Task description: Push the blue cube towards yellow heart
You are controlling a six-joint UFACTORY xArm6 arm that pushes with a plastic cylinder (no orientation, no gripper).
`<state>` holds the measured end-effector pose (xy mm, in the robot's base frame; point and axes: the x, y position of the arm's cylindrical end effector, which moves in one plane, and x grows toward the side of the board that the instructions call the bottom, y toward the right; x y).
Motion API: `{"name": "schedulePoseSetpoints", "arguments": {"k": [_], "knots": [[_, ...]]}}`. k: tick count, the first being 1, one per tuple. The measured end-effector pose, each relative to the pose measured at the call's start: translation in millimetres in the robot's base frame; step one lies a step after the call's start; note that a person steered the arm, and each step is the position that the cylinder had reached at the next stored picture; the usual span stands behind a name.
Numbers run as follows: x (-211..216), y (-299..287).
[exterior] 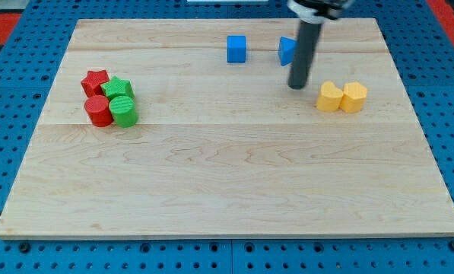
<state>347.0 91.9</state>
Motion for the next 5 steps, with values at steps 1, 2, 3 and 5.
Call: {"name": "schedulePoseSetpoints", "arguments": {"k": [1, 2, 3, 5], "knots": [[-15, -60], [-19, -109], [-67, -138], [-109, -70]]}}
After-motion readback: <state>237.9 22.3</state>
